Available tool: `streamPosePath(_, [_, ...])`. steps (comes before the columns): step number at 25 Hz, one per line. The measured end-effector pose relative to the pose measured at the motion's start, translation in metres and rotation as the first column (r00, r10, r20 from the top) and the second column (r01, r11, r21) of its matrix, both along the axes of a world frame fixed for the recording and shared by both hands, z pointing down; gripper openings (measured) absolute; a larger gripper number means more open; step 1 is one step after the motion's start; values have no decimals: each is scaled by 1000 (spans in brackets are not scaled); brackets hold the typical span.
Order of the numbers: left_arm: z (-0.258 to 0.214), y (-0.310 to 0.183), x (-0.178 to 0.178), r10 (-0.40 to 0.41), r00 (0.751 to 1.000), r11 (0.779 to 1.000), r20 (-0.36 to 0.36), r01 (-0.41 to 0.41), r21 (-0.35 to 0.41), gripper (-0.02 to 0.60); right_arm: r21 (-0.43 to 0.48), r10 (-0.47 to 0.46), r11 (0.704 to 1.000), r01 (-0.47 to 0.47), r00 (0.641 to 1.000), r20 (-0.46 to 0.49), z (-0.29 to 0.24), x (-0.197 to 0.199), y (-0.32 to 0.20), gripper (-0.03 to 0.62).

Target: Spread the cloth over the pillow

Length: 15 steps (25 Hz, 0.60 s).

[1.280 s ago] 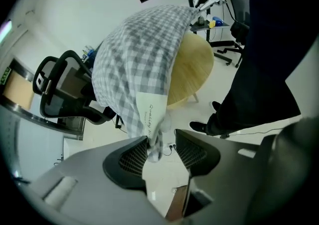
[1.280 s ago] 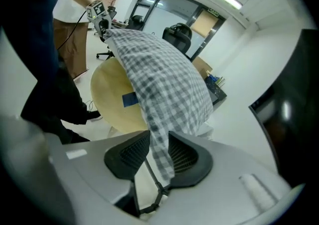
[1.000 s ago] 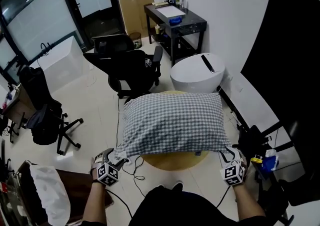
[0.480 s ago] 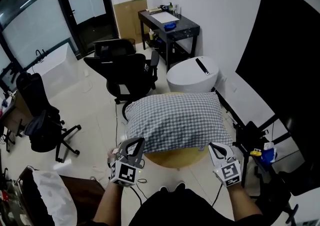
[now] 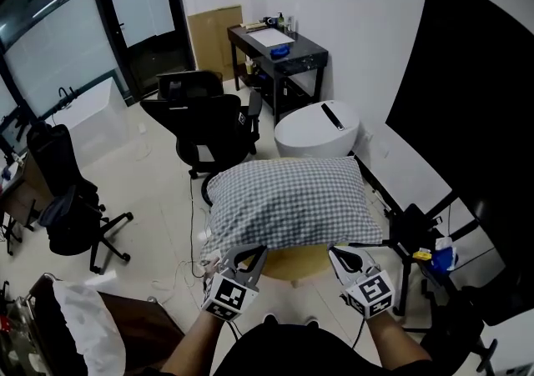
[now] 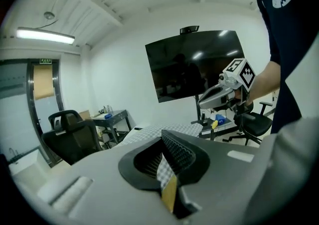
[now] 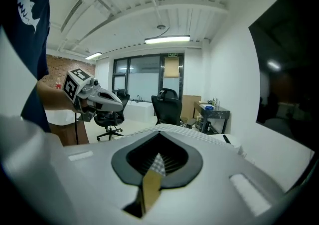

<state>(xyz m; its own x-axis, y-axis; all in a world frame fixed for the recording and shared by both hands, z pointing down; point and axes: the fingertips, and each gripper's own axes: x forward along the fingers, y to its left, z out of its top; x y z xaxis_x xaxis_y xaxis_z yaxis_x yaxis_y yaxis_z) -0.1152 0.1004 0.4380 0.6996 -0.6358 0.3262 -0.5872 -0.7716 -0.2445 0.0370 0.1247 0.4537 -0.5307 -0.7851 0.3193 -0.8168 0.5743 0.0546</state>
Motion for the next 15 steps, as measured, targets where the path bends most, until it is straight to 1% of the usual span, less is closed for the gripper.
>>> streamPosePath(2, [-2, 5, 7, -4, 998, 1000, -61, 4, -7, 5, -17, -28, 999, 29, 999, 21, 1, -4, 4, 6])
streamPosePath(4, [-10, 10, 16, -13, 995, 1000, -98, 12, -9, 5, -26, -64, 998, 64, 997, 32, -1, -8, 8, 6])
streamPosePath(8, [-12, 15, 29, -42, 995, 999, -85, 43, 0, 5, -20, -99, 995, 100, 994, 44, -11, -7, 14, 6])
streamPosePath(9, [-14, 15, 31, -54, 994, 999, -94, 54, -1, 5, -21, -105, 994, 107, 993, 50, -12, -7, 15, 6])
streamPosePath(11, [-16, 13, 32, -81, 989, 997, -127, 78, -25, 5, -20, -123, 992, 124, 991, 52, -14, -6, 17, 6])
streamPosePath(15, [-10, 11, 32, -131, 975, 988, -179, 114, -104, 5, -24, -139, 990, 141, 988, 67, -15, -3, 21, 6])
